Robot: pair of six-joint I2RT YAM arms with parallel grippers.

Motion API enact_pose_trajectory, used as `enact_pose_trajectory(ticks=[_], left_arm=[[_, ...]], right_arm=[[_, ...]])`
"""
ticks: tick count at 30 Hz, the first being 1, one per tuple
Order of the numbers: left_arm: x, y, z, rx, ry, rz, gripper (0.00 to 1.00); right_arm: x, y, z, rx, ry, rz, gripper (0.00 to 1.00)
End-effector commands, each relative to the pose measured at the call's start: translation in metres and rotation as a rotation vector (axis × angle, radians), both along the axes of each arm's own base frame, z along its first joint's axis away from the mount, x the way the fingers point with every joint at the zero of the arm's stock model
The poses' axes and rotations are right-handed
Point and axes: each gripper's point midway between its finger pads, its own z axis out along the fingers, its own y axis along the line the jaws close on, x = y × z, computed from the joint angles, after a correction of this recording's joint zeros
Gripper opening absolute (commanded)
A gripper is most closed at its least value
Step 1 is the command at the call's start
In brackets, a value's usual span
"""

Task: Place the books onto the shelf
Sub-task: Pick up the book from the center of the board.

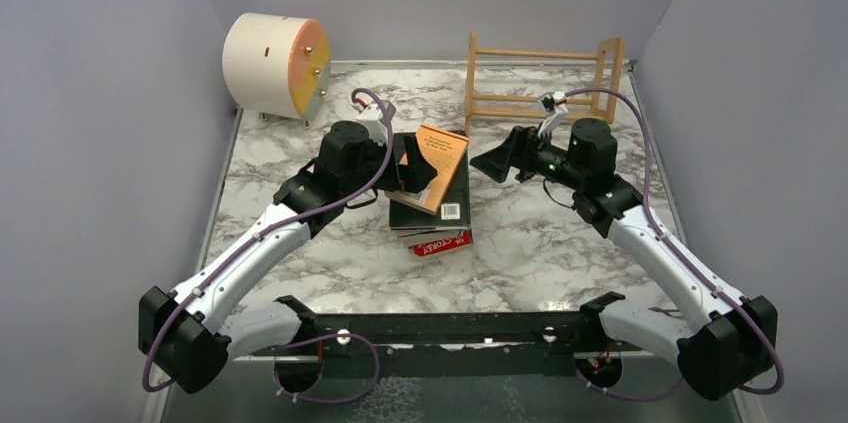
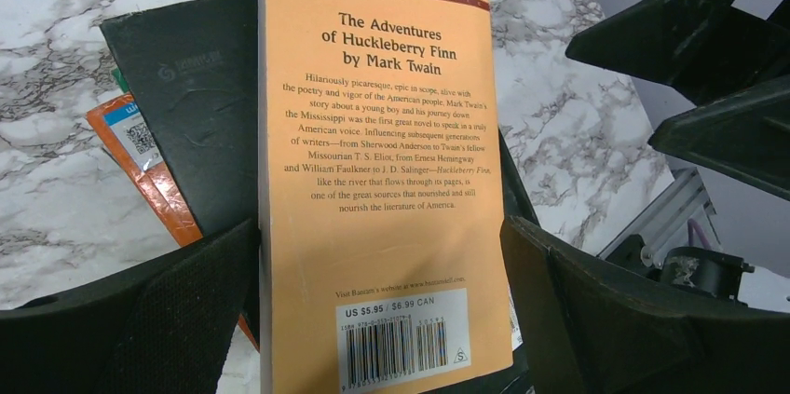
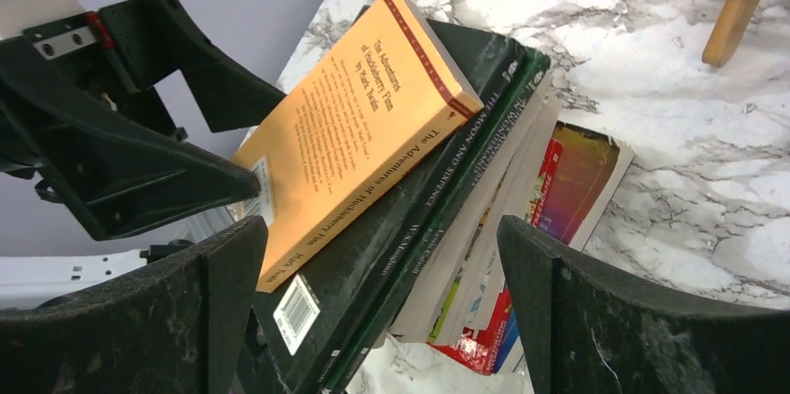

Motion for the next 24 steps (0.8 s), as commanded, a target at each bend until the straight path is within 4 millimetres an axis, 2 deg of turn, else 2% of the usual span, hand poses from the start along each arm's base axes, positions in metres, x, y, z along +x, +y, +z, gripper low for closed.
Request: enact_pose_trajectory(ticks=[1,14,24], left_arm=[[0.002,-0.002,0.017,-0.017,-0.029,0.019,0.99],[-0.006,-0.020,0.015,-0.036,-0.017,-0.022,0.99],[-0.004,-0.031,0.014,-0.046,-0.025,-0.033,0.99]], right_arm=[[0.002,0.000,-0.012,-0.001,0.030,-0.024,0.92],[-0.004,0.003,-0.030,0.042,0.098,-0.024,0.91],[-0.017,0.007,-0.041,0.178,0.121,-0.008,0.87]])
